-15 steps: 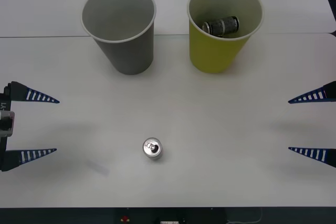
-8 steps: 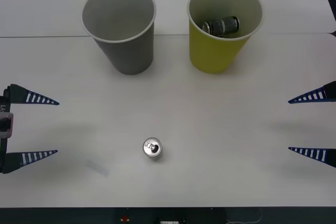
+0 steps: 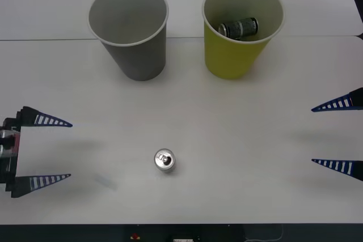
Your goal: Put the can into the green bin and the plastic bottle into the gray bin
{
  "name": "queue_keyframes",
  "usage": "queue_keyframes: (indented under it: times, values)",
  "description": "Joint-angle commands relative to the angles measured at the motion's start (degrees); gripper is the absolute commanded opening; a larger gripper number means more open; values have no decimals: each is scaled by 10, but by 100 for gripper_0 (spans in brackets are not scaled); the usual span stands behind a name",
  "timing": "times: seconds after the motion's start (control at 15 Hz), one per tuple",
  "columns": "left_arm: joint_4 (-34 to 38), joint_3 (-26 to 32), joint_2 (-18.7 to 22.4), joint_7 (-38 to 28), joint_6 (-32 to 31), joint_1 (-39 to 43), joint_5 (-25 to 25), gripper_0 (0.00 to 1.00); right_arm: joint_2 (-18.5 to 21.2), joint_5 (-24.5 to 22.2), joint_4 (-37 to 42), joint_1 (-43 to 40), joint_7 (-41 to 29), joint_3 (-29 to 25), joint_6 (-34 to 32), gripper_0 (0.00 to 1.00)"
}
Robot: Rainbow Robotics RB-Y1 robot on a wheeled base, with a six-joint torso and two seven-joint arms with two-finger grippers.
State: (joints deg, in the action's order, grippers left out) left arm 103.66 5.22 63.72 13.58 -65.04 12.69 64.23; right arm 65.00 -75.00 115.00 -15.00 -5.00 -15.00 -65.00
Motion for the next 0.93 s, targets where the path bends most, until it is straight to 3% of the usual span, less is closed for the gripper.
queue_keyframes:
  times: [0.07,0.6,0.93]
  values:
    - [-57,-57,0,54,0,-29,-56,100,0,0,0,0,0,0,0,100]
    - [-181,-219,-1,168,4,-108,-210,100,0,0,0,0,0,0,0,100]
    - [-273,-352,-31,251,5,-180,-321,100,0,0,0,0,0,0,0,100]
